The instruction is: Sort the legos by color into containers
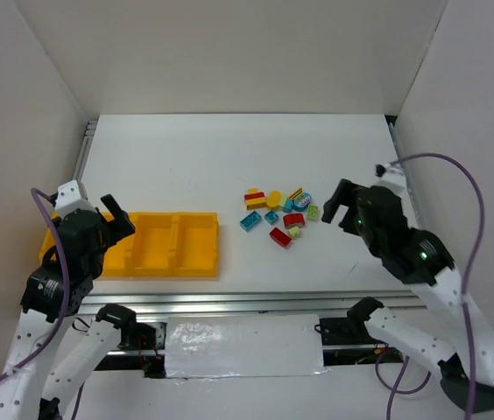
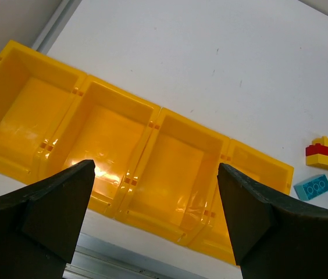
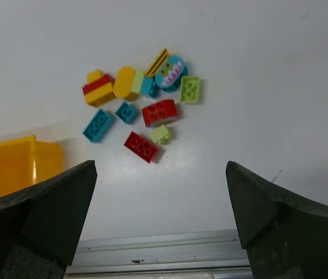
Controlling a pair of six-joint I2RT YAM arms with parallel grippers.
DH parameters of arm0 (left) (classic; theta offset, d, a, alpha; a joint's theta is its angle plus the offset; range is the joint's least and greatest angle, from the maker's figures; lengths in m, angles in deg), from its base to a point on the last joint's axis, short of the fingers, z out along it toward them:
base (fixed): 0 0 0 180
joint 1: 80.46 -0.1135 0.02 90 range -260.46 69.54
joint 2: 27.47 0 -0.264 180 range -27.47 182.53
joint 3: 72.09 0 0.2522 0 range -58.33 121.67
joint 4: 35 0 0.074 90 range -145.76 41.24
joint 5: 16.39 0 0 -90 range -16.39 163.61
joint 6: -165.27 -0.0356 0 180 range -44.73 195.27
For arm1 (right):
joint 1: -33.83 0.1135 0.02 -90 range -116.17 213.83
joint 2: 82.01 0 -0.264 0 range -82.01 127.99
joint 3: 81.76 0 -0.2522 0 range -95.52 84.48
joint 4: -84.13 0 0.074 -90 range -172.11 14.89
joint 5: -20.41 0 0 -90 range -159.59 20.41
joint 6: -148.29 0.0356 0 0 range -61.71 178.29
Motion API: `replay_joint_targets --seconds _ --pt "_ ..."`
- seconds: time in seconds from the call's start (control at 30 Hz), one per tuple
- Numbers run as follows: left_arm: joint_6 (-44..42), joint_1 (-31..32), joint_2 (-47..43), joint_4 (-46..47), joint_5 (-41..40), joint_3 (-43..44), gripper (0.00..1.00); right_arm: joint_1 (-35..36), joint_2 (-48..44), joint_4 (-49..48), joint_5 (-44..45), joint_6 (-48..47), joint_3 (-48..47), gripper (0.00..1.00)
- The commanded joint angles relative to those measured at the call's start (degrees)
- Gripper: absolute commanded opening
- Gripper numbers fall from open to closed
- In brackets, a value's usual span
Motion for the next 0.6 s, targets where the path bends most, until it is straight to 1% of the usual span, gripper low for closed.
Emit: replay_joint_targets --seconds 0.0,0.03,0.1,0.13,0.2,0.23,0.3,0.37,0.5,0.57 --pt "-0.85 0.01 0.60 2.59 0.72 -0.45 1.00 0.47 11.53 -5.35 -3.83 -0.34 0.64 1.00" --pt "-0.76 0.01 0.69 2.59 0.72 -0.45 0.99 0.47 15.64 -9.03 -5.78 -3.22 1.68 1.00" --pt "-0.76 0.10 0.51 2.67 0.81 -0.54 1.00 0.47 19.53 -12.30 -11.30 -6.22 3.18 1.00" --pt "-0.85 0.18 0.51 2.76 0.98 -0.63 1.00 0.47 23.72 -13.45 -11.94 -7.54 3.10 1.00" --pt "-1.11 0.18 0.16 3.20 1.77 -0.89 1.00 0.47 28.40 -13.55 -11.25 -7.30 1.53 1.00" --pt "-1.63 0.27 0.25 3.55 2.38 -1.06 1.00 0.47 32.43 -13.63 -10.72 -6.95 1.08 1.00" --pt "-2.16 0.62 0.77 4.17 3.44 -1.42 0.99 0.38 35.53 -15.47 -10.37 -7.55 0.90 1.00" --pt "-2.16 1.15 1.65 3.82 3.80 -1.15 0.99 -0.14 39.75 -18.27 -11.68 -10.88 1.16 1.00" --pt "-2.08 2.38 2.18 3.55 3.62 -1.07 1.00 -1.81 45.64 -21.45 -16.86 -18.52 1.60 1.00" --pt "-2.43 3.08 1.92 3.99 4.14 -1.24 1.00 -3.65 46.26 -23.73 -20.45 -19.86 2.13 1.00"
